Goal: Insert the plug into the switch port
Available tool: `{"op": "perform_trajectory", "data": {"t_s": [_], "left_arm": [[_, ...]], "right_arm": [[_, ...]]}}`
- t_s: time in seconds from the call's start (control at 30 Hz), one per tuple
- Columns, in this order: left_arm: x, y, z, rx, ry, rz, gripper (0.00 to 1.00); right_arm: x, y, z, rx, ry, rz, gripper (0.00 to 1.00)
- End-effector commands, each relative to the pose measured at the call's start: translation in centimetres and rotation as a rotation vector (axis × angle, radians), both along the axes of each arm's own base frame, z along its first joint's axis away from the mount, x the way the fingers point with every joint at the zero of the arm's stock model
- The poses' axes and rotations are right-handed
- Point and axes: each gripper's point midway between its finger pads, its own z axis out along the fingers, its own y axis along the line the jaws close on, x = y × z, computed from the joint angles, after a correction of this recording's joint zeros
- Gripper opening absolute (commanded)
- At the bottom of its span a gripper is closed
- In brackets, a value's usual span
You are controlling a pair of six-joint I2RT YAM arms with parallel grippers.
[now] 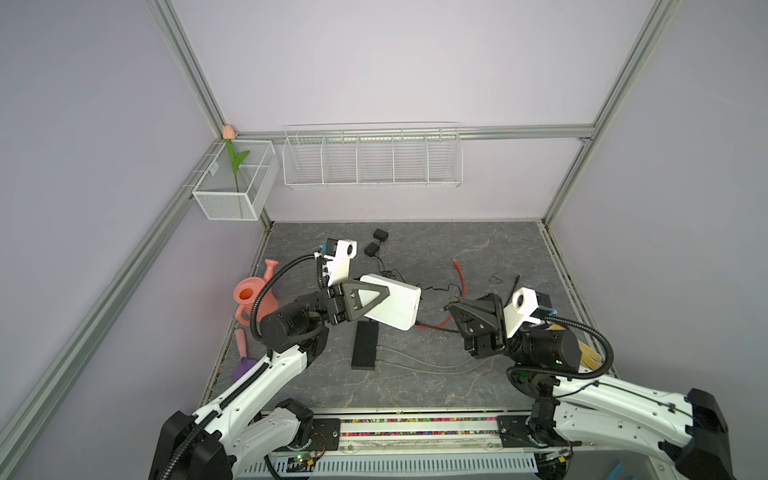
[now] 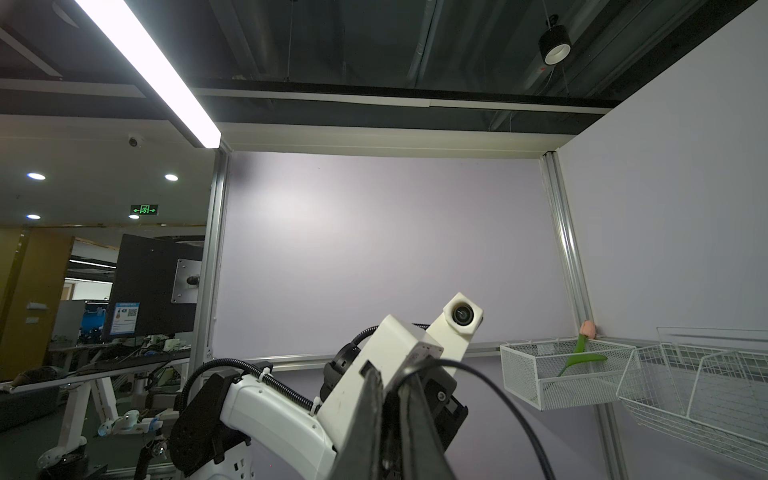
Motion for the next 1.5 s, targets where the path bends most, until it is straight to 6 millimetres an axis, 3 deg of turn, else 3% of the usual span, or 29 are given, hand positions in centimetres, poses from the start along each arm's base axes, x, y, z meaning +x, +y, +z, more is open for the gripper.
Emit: {"op": "perform_trajectory", "data": {"t_s": [0.0, 0.37, 1.47], "left_arm": [[0.0, 0.5, 0.3, -0.057, -0.021, 0.033, 0.00], [1.4, 0.9, -0.9, -0.095, 0.035, 0.109, 0.00], [1.3, 2.2, -1.1, -0.154, 0.061, 0.169, 0.00]], "right_arm": [[-0.7, -1.1, 2.6, 0.110, -0.048, -0.001, 0.06], [0.3, 0.8, 2.3, 0.125, -0.028, -0.003, 0.06], [2.2, 4.0, 2.2, 0.121, 0.020, 0.008, 0.06]]}}
